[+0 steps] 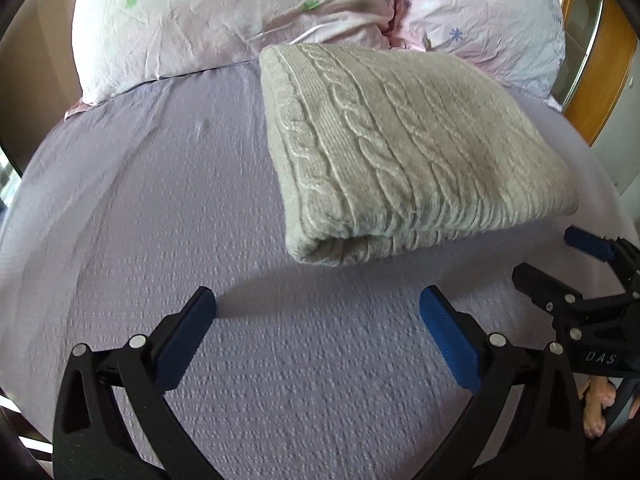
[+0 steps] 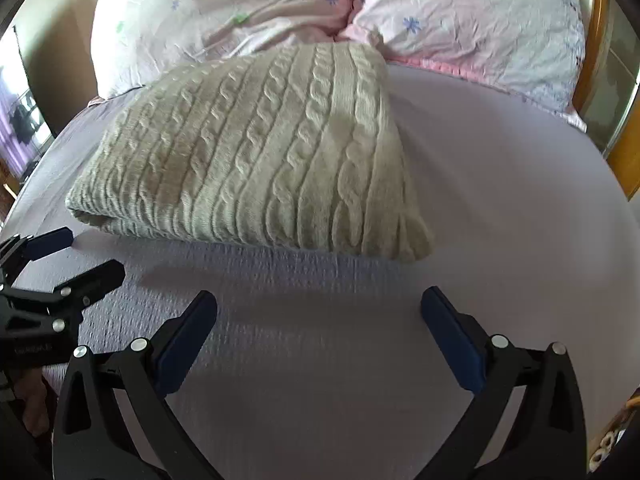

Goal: Fold small clothes

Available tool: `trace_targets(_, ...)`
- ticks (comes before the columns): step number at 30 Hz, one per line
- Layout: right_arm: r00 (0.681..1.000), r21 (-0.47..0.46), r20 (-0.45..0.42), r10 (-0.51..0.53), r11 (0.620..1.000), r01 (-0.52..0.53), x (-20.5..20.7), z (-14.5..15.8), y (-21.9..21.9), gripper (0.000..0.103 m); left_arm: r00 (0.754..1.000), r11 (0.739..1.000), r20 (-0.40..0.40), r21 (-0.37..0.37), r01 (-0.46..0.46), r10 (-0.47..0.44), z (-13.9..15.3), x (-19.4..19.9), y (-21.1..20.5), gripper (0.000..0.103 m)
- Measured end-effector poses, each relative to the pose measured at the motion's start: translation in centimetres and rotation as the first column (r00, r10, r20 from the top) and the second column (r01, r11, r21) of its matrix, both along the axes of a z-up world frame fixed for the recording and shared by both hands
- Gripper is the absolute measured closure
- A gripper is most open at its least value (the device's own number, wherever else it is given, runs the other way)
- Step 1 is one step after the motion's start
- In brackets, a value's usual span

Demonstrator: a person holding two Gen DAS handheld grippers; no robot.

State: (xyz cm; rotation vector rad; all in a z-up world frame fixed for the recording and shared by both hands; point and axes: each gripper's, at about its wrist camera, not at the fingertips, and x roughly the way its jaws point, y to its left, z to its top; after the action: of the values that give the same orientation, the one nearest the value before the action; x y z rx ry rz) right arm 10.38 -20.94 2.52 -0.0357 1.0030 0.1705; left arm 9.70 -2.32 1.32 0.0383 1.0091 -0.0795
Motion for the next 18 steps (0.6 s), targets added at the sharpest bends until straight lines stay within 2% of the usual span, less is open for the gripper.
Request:
trace_targets(2, 1.0, -0.018, 0.0, -0.003, 1.0, 0.003, -0.15, -0.13, 0.4, 0.001, 1.0, 1.0, -0.001, 0.017, -0.001, 0.001, -0.11, 0.03, -0.22, 0.002)
trace_targets(18, 1.0, -0.022, 0.0, 0.001, 1.0, -0.001, -0.16, -0.1, 0.45, 0.001, 1.0, 1.0, -0.01, 0.018, -0.017, 0.017, -0.04, -0.17, -0.17, 0.002)
